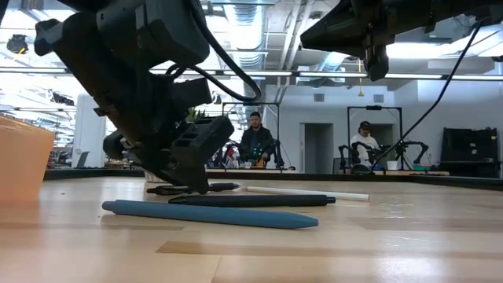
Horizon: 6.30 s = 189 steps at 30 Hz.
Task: Sort pens & pencils
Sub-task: Put the black pen into the orange bin, then put the white pencil into the gray bin
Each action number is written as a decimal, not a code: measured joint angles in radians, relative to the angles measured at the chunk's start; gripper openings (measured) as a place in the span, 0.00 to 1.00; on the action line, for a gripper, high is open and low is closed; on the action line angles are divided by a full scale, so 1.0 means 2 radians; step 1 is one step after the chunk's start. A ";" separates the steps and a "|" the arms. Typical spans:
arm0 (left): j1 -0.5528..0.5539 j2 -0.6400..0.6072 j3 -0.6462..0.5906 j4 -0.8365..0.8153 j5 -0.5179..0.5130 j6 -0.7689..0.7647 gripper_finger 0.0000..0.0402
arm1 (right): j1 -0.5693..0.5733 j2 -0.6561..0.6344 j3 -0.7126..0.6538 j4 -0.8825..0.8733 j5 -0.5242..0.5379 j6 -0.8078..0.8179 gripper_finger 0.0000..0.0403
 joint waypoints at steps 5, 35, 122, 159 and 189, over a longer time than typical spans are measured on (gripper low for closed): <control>-0.002 0.016 0.001 -0.003 -0.008 -0.004 0.30 | 0.000 0.000 0.000 0.000 0.000 0.000 0.17; -0.010 0.037 0.000 0.000 -0.049 -0.023 0.07 | 0.000 0.000 0.000 0.000 0.000 0.000 0.17; -0.481 -0.158 0.275 -0.567 -0.061 -0.083 0.04 | 0.020 0.000 0.000 0.001 0.001 0.036 0.17; -0.354 -0.376 -0.192 -0.042 0.124 0.091 0.05 | 0.005 0.000 0.000 -0.010 -0.001 0.061 0.17; -0.209 -0.376 -0.207 -0.020 0.005 0.146 0.31 | 0.001 0.032 0.001 -0.082 -0.041 0.083 0.17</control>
